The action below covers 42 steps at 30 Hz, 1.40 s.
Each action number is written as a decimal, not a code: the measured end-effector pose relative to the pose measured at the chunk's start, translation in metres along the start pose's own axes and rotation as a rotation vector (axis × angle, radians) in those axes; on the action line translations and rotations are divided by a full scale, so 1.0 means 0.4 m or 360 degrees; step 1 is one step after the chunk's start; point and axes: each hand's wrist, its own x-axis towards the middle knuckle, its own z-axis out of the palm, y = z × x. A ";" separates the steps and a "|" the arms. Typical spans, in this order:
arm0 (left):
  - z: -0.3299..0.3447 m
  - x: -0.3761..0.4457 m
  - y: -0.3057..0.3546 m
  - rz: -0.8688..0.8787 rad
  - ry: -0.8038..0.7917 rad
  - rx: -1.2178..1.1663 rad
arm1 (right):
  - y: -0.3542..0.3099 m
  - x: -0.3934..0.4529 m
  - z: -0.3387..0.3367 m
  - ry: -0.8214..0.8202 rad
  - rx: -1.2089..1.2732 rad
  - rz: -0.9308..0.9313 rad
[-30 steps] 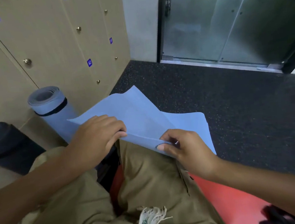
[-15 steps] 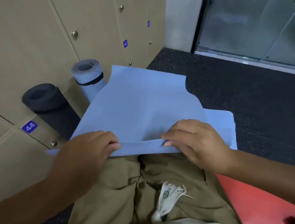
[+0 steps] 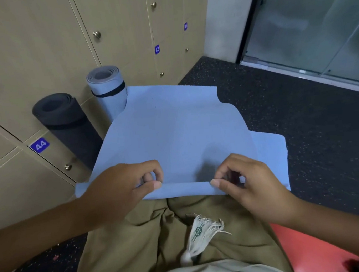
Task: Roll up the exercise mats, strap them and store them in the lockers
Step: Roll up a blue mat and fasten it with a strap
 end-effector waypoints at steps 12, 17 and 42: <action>0.030 -0.009 -0.027 0.0294 0.0166 0.0295 | 0.016 0.043 0.014 -0.0242 0.0236 0.0478; 0.036 -0.004 -0.046 0.0404 0.0238 0.0523 | 0.036 0.037 0.033 -0.0112 0.0064 0.0118; 0.077 0.019 -0.044 0.0464 0.0519 0.0793 | 0.046 -0.020 0.079 0.0106 -0.0704 -0.0273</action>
